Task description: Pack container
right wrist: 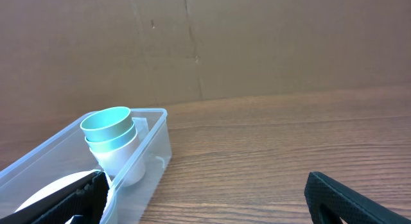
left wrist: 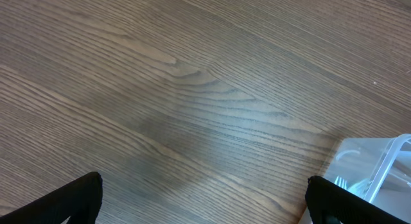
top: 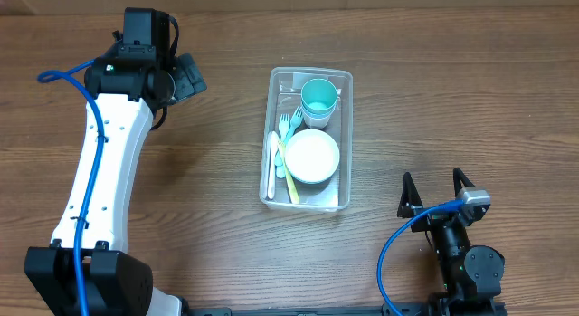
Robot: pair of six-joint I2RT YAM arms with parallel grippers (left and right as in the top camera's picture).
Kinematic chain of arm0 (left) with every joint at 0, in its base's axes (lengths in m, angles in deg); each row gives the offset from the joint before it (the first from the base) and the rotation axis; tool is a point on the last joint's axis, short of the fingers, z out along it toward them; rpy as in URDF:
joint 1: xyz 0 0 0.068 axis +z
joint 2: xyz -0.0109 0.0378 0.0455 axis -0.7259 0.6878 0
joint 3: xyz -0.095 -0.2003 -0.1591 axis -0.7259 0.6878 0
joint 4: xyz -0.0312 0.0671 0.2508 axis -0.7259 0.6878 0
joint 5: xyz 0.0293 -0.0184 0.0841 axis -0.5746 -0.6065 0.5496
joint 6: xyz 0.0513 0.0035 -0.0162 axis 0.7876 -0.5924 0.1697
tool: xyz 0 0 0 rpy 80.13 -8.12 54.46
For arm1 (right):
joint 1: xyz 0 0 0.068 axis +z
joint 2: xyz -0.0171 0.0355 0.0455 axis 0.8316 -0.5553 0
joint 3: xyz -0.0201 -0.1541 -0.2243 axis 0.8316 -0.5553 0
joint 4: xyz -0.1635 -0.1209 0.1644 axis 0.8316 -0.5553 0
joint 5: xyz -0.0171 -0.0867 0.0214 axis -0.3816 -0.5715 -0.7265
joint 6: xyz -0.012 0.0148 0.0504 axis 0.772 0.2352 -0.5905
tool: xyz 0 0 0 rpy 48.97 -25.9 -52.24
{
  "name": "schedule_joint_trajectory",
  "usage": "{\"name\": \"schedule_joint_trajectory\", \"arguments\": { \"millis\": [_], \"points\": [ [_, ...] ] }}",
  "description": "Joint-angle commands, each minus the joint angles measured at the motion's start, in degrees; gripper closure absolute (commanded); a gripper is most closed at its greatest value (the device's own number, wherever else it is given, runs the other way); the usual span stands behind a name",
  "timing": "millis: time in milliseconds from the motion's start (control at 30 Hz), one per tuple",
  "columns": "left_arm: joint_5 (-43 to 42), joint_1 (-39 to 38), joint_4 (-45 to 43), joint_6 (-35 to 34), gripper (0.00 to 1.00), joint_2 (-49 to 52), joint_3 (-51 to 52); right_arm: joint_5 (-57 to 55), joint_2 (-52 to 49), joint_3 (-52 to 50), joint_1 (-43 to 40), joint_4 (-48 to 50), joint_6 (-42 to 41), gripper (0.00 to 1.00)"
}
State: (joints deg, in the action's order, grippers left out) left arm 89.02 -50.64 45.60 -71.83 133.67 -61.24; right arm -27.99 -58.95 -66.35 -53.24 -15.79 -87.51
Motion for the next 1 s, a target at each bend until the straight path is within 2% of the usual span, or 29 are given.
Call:
{"name": "schedule_joint_trajectory", "arguments": {
  "millis": [0, 367, 600, 767, 967],
  "points": [
    [0.13, -0.04, -0.04, -0.57, 0.0, -0.42, -0.61, 0.33, 0.63, -0.61, -0.26, 0.17, 0.22, 0.0],
    [0.15, -0.04, -0.02, -0.57, 0.0, -2.73, -0.61, 0.33, 0.63, -0.61, -0.26, 0.17, 0.22, 0.0],
    [0.63, -0.04, -0.04, -0.33, 0.0, -23.12, -0.61, 0.31, 0.63, -0.61, -0.26, 0.17, 0.22, 0.0],
    [6.56, -0.04, 0.52, 0.13, 0.0, -39.32, -0.61, 0.33, 0.63, -0.61, -0.26, 0.17, 0.22, 0.0],
    [7.85, -0.04, 8.26, 0.07, 0.0, -57.07, -0.39, 0.33, 0.63, -0.61, -0.26, 0.17, 0.22, 0.0]
  ]
}}
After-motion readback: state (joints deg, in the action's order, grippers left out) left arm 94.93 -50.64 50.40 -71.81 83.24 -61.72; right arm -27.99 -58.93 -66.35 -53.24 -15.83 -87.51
